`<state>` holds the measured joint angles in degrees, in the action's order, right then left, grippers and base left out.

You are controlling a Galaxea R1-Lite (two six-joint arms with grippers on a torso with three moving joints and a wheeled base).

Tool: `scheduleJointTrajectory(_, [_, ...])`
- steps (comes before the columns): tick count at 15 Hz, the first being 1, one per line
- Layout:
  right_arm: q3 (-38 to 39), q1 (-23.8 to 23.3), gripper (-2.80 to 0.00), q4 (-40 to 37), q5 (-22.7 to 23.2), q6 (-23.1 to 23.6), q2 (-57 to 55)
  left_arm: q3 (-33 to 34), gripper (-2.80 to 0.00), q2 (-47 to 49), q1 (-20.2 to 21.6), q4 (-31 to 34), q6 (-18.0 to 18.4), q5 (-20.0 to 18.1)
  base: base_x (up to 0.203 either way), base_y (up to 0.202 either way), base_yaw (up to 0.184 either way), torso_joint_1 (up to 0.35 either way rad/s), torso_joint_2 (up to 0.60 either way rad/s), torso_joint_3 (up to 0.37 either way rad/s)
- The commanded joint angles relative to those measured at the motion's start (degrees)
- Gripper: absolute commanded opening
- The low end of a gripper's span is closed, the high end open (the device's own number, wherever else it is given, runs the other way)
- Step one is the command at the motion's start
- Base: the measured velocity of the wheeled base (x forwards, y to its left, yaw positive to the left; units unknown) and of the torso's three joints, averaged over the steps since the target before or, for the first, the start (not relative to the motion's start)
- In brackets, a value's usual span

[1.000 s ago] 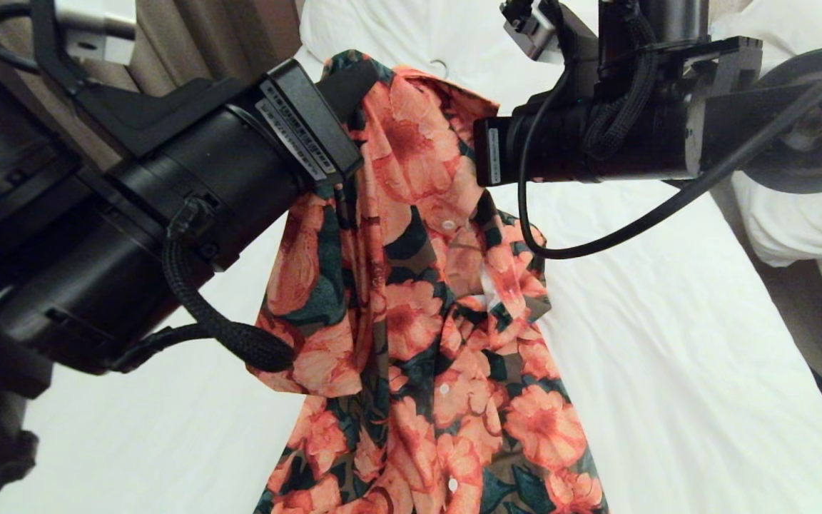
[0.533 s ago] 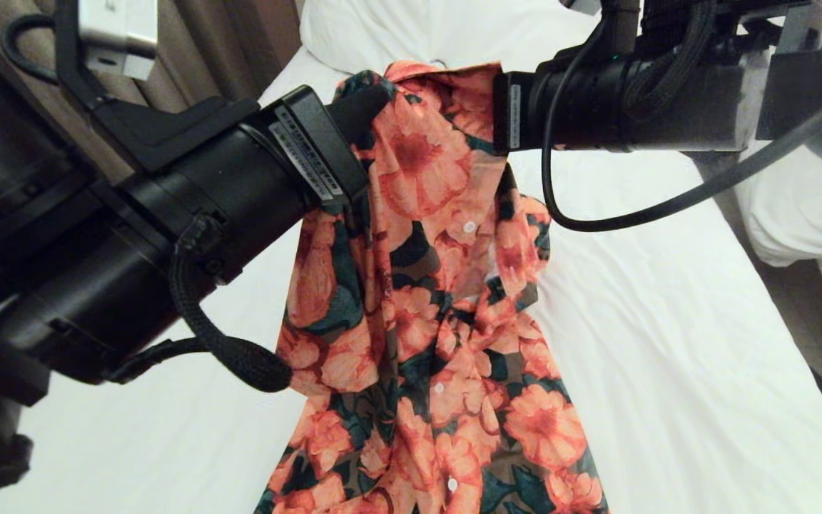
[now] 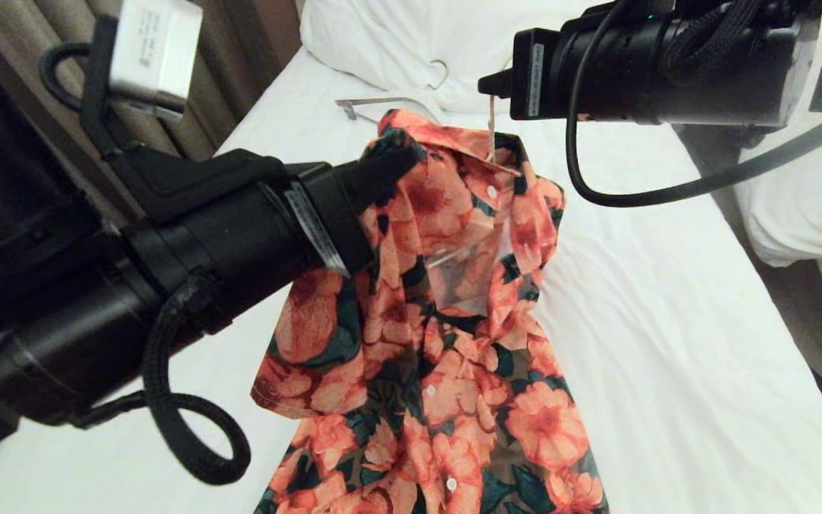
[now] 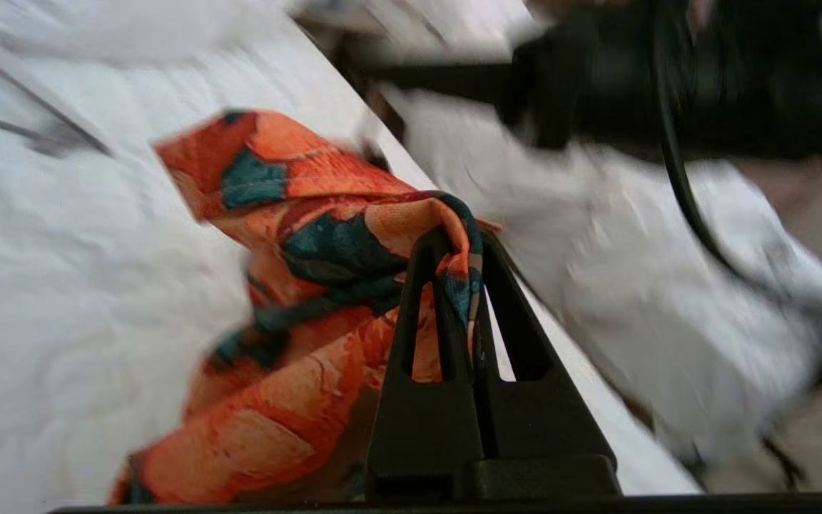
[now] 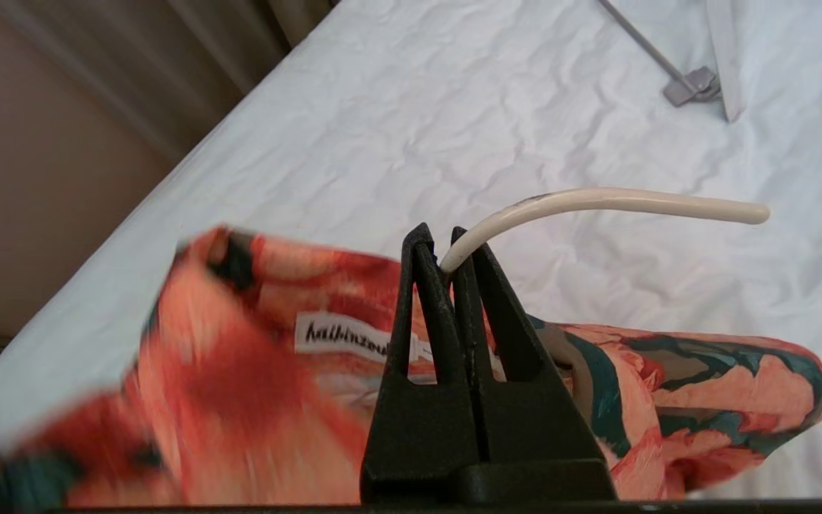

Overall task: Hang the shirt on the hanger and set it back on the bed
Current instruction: Take the clothes hanger out of the clothes

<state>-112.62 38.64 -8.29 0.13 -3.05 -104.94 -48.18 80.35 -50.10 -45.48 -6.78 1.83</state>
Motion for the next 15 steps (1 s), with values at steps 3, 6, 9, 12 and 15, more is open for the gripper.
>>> scheduleJointTrajectory(3, [-0.1,0.0,-2.80,0.0,0.0,0.1,1.2,1.8,-2.80,-0.8,0.0,1.4,3.1,-2.0,0.000,0.000,0.000,0.000,0.00,0.000])
scheduleJointTrajectory(6, [0.0,0.6,-2.80,-0.1,0.1,-0.1,1.7,1.8,-2.80,1.2,-0.2,1.4,3.5,-1.7,0.000,0.000,0.000,0.000,0.00,0.000])
scheduleJointTrajectory(9, [-0.1,0.6,-2.80,0.0,0.0,0.0,2.2,2.6,-2.80,2.7,0.1,1.3,4.0,-1.9,0.000,0.000,0.000,0.000,0.00,0.000])
scheduleJointTrajectory(12, [-0.1,0.7,-2.80,0.0,0.0,-0.1,2.9,4.0,-2.80,4.6,0.1,1.1,5.7,-2.4,0.000,0.000,0.000,0.000,0.00,0.000])
scheduleJointTrajectory(15, [-0.1,0.7,-2.80,0.0,0.1,-0.1,3.3,4.5,-2.80,4.9,-0.8,1.2,6.0,-2.4,0.000,0.000,0.000,0.000,0.00,0.000])
